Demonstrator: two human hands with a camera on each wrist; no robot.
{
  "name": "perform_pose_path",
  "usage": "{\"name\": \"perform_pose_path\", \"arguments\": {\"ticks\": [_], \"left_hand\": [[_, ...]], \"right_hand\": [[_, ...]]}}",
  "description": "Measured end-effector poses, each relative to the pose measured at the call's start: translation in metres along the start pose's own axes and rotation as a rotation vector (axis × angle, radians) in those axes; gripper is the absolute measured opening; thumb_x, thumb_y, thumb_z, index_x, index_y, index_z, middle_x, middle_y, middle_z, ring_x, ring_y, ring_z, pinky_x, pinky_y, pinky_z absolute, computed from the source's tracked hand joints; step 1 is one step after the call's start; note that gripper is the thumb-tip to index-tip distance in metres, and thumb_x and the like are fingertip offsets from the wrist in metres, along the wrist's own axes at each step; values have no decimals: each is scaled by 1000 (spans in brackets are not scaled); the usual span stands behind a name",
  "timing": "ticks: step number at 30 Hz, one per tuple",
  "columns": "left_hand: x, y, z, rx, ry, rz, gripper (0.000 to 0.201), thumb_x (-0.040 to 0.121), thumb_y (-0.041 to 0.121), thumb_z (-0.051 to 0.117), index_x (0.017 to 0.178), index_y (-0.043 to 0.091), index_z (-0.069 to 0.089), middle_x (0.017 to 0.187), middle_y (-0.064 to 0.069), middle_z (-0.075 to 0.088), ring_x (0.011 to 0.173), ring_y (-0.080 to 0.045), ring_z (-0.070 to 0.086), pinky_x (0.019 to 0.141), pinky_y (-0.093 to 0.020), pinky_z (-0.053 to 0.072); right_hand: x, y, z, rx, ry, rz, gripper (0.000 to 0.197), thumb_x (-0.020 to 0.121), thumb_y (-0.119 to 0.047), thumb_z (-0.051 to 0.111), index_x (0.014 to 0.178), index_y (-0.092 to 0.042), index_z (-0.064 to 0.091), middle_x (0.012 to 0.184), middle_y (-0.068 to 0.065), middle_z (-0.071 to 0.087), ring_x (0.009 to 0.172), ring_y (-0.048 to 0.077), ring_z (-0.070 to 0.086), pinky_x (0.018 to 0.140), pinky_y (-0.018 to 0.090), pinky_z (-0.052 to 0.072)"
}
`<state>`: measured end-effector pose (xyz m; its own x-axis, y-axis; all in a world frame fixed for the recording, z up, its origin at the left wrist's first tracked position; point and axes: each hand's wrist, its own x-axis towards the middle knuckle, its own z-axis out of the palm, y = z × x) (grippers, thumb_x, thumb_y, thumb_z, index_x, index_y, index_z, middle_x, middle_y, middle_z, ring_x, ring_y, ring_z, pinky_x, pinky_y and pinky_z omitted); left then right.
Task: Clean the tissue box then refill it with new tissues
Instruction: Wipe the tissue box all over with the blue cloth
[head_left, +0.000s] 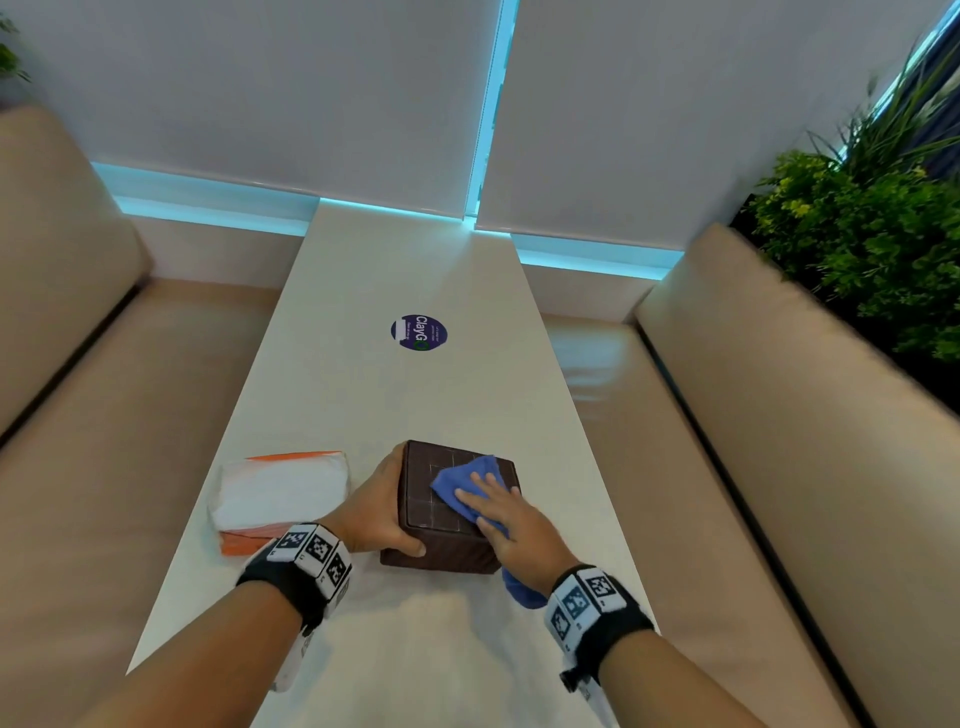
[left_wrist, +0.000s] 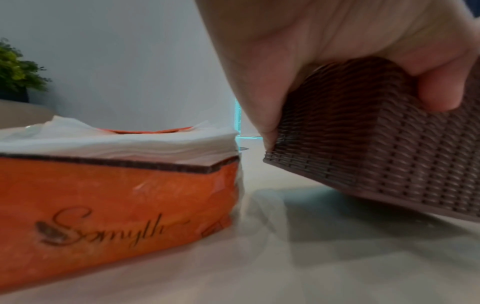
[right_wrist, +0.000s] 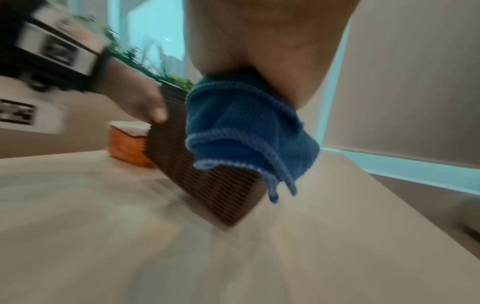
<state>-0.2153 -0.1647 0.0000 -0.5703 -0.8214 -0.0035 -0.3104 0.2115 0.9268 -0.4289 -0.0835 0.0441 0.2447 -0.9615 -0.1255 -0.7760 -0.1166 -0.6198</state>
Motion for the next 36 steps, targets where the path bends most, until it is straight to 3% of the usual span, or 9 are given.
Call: {"name": "perform_pose_path", "arguments": {"ticks": [6, 10, 12, 15, 19, 24, 29, 32, 36], "left_hand": [[0, -5, 7, 58, 28, 12, 114, 45, 25, 86, 138, 27, 20, 130, 0, 40, 125, -12, 43, 108, -36, 39], [-7, -15, 11, 26, 97, 20, 108, 44, 25, 88, 131, 36, 26, 129, -3, 46, 121, -15, 50, 103, -41, 45], [-9, -16, 12, 73, 113, 44, 103, 47, 28, 88, 128, 39, 25, 130, -4, 46, 121, -12, 50, 103, -33, 46], [-12, -17, 17, 59, 75, 7, 105, 55, 23, 85, 135, 26, 17, 137, -1, 37, 125, -2, 43, 105, -19, 42], [-15, -26, 20, 10, 84, 21, 113, 51, 19, 85, 141, 16, 16, 143, 3, 34, 136, -10, 37, 111, -38, 39], [-16, -23, 17, -59, 110, 31, 114, 49, 36, 92, 138, 26, 22, 137, 2, 43, 126, -9, 48, 105, -36, 45], [-16, -23, 17, -69, 84, 30, 112, 51, 35, 90, 137, 32, 19, 135, 2, 44, 125, -8, 50, 103, -37, 47], [-13, -25, 18, -56, 87, 17, 110, 54, 34, 88, 139, 20, 20, 136, 0, 43, 125, -7, 48, 104, -31, 45], [-13, -27, 17, 39, 122, 13, 98, 75, 31, 70, 145, 4, 7, 150, 0, 14, 133, 14, 14, 105, 5, 11]], "right_hand": [[16, 5, -10, -47, 8, 349, 49, 103, -17, 30, 150, -25, 20, 162, 2, 2, 150, 22, -1, 121, 36, -1], [27, -42, 15, -174, -63, 237, 50, 103, -20, 27, 151, -23, 16, 161, 9, 2, 149, 29, -3, 121, 42, 2], [31, -64, 31, -197, -129, 179, 50, 103, -26, 26, 152, -22, 14, 161, 10, -1, 149, 30, -6, 120, 43, -2], [41, -73, 47, -289, -175, 181, 53, 103, -37, 21, 152, -24, 5, 161, 9, -11, 147, 28, -16, 120, 42, -9], [58, -59, 43, -390, -192, 187, 52, 102, -39, 17, 152, -30, 1, 161, 3, -14, 148, 22, -17, 119, 47, -8], [67, -22, 14, -369, -147, 312, 51, 103, -36, 17, 151, -34, 0, 161, 0, -14, 148, 23, -16, 120, 51, -4], [66, -13, 8, -363, -39, 485, 53, 103, -32, 17, 152, -27, -3, 160, 9, -14, 147, 33, -15, 120, 51, 2], [65, -43, 28, -337, -21, 450, 54, 103, -32, 19, 152, -21, -1, 160, 13, -14, 147, 34, -14, 120, 49, -1], [61, -75, 68, -362, -80, 199, 64, 91, -47, -1, 151, -27, 7, 160, 8, -14, 147, 28, -16, 119, 47, -7]]}}
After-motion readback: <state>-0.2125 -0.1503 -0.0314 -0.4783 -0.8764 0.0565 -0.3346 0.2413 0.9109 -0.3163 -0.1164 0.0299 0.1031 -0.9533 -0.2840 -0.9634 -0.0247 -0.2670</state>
